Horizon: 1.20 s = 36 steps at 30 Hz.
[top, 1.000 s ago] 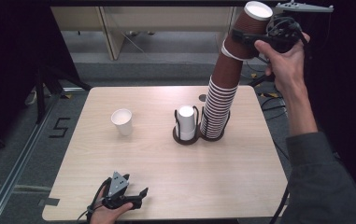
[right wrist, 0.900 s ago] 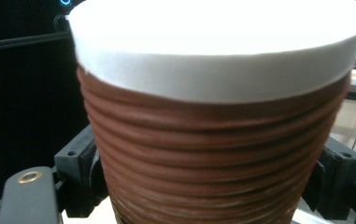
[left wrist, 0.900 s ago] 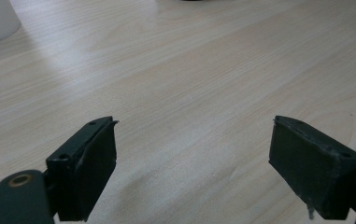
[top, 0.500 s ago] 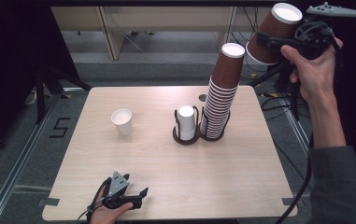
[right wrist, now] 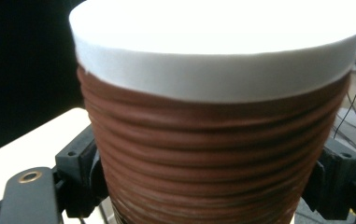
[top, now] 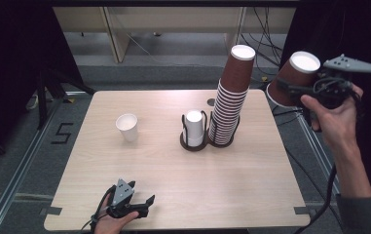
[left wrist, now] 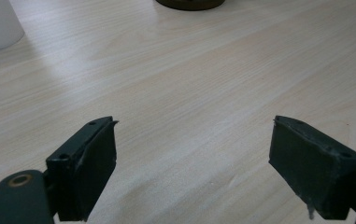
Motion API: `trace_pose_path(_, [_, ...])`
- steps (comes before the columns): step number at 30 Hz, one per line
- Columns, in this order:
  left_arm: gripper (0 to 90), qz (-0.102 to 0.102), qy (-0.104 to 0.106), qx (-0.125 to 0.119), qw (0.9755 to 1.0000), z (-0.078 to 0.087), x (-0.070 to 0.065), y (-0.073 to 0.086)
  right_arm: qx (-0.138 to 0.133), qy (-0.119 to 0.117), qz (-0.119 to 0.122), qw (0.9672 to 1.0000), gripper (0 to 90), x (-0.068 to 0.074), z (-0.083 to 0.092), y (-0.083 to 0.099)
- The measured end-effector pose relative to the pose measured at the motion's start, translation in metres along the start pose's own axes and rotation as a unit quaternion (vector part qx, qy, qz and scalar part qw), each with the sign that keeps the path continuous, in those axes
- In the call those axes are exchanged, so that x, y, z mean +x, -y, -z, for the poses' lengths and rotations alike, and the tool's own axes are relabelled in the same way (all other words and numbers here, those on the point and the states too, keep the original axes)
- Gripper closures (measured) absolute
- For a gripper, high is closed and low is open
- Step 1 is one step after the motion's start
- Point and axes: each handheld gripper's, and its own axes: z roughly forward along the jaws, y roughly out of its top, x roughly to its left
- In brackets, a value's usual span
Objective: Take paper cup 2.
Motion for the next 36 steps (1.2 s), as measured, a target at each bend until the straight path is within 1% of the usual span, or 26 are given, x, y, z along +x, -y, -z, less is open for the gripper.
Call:
trace_pose_path(1, [14.6, 0.000, 0.000, 0.000, 1.0000, 0.000, 0.000, 0.000, 0.002, -0.002, 0.001, 1.0000, 17.6, 0.002, 0.000, 0.007])
trace_pose_path(2, [14.6, 0.000, 0.000, 0.000, 1.0000, 0.000, 0.000, 0.000, 0.012, -0.007, -0.003, 0.9999, 17.6, 0.004, 0.000, 0.014])
trace_pose_path(4, [14.6, 0.002, 0.000, -0.002, 1.0000, 0.000, 0.000, 0.000, 0.012, -0.013, -0.010, 0.9998, 17.5, 0.008, 0.000, 0.028])
trace_pose_path(6, [14.6, 0.001, 0.000, -0.002, 1.0000, 0.000, 0.000, 0.000, 0.017, -0.019, 0.002, 0.9997, 17.5, 0.013, -0.002, 0.041])
trace_pose_path(7, [14.6, 0.002, 0.000, -0.003, 1.0000, 0.000, 0.000, 0.000, 0.018, -0.026, -0.005, 0.9995, 17.6, 0.017, -0.004, 0.048])
trace_pose_path(8, [14.6, 0.002, -0.001, -0.003, 1.0000, 0.000, 0.000, 0.000, 0.018, -0.028, -0.006, 0.9994, 17.5, 0.019, -0.005, 0.052])
trace_pose_path(11, [14.6, 0.003, -0.001, -0.007, 1.0000, 0.000, 0.001, 0.000, 0.024, -0.050, -0.007, 0.9984, 17.5, 0.032, -0.008, 0.070])
trace_pose_path(14, [14.6, 0.003, -0.001, -0.007, 1.0000, 0.000, 0.000, 0.001, 0.026, -0.067, -0.010, 0.9974, 17.5, 0.044, -0.012, 0.083])
trace_pose_path(15, [14.6, 0.002, 0.001, -0.008, 1.0000, 0.000, 0.001, 0.001, 0.027, -0.077, -0.008, 0.9966, 17.5, 0.049, -0.014, 0.087])
trace_pose_path(16, [14.6, 0.000, 0.000, -0.007, 1.0000, 0.000, 0.000, 0.001, 0.027, -0.084, 0.001, 0.9961, 17.5, 0.051, -0.016, 0.090])
trace_pose_path(17, [14.6, -0.001, 0.000, -0.008, 1.0000, -0.001, 0.000, 0.001, 0.025, -0.093, -0.006, 0.9953, 17.5, 0.056, -0.020, 0.095])
trace_pose_path(18, [14.6, -0.001, 0.000, -0.008, 1.0000, -0.001, 0.000, 0.001, 0.025, -0.093, -0.006, 0.9953, 17.5, 0.056, -0.020, 0.095])
trace_pose_path(19, [14.6, 0.000, 0.000, -0.010, 0.9999, -0.001, 0.001, 0.001, 0.028, -0.104, -0.005, 0.9942, 17.5, 0.065, -0.027, 0.105])
trace_pose_path(22, [14.6, 0.000, 0.000, -0.011, 0.9999, -0.001, 0.001, 0.001, 0.040, -0.119, -0.006, 0.9921, 17.5, 0.076, -0.035, 0.115])
trace_pose_path(23, [14.6, 0.001, 0.000, -0.012, 0.9999, -0.001, 0.000, 0.001, 0.037, -0.125, -0.001, 0.9915, 17.5, 0.081, -0.039, 0.120])
trace_pose_path(24, [14.6, 0.001, 0.001, -0.012, 0.9999, -0.001, 0.001, 0.001, 0.038, -0.135, -0.001, 0.9901, 17.5, 0.086, -0.043, 0.124])
trace_pose_path(25, [14.6, 0.001, 0.001, -0.012, 0.9999, -0.001, 0.001, 0.001, 0.044, -0.144, -0.008, 0.9886, 17.5, 0.091, -0.045, 0.127])
trace_pose_path(26, [14.6, -0.001, 0.001, -0.012, 0.9999, -0.001, 0.001, 0.001, 0.042, -0.147, -0.003, 0.9882, 17.5, 0.094, -0.048, 0.129])
trace_pose_path(27, [14.6, -0.002, 0.002, -0.012, 0.9999, -0.001, 0.001, 0.001, 0.045, -0.151, 0.010, 0.9874, 17.5, 0.098, -0.053, 0.132])
trace_pose_path(28, [14.6, -0.001, 0.000, -0.011, 0.9999, 0.000, 0.000, 0.001, 0.047, -0.159, 0.005, 0.9862, 17.5, 0.102, -0.055, 0.134])
trace_pose_path(29, [14.6, 0.004, 0.002, -0.015, 0.9999, 0.000, 0.000, 0.001, 0.052, -0.158, 0.004, 0.9861, 17.5, 0.105, -0.056, 0.135])
trace_pose_path(31, [14.6, -0.001, -0.002, -0.013, 0.9999, 0.001, 0.001, 0.000, 0.065, -0.167, 0.005, 0.9838, 17.5, 0.113, -0.061, 0.140])
trace_pose_path(32, [14.6, -0.001, -0.002, -0.013, 0.9999, 0.001, 0.001, 0.000, 0.058, -0.175, 0.002, 0.9828, 17.5, 0.115, -0.064, 0.142])
trace_pose_path(33, [14.6, -0.001, 0.002, -0.015, 0.9999, 0.001, 0.001, 0.000, 0.061, -0.172, 0.012, 0.9831, 17.4, 0.118, -0.066, 0.145])
trace_pose_path(35, [14.6, 0.002, 0.001, -0.017, 0.9998, 0.000, 0.000, 0.000, 0.071, -0.189, -0.003, 0.9794, 17.5, 0.125, -0.070, 0.151])
trace_pose_path(36, [14.6, 0.001, 0.002, -0.016, 0.9999, 0.000, 0.000, 0.000, 0.068, -0.189, 0.004, 0.9795, 17.5, 0.126, -0.072, 0.153])
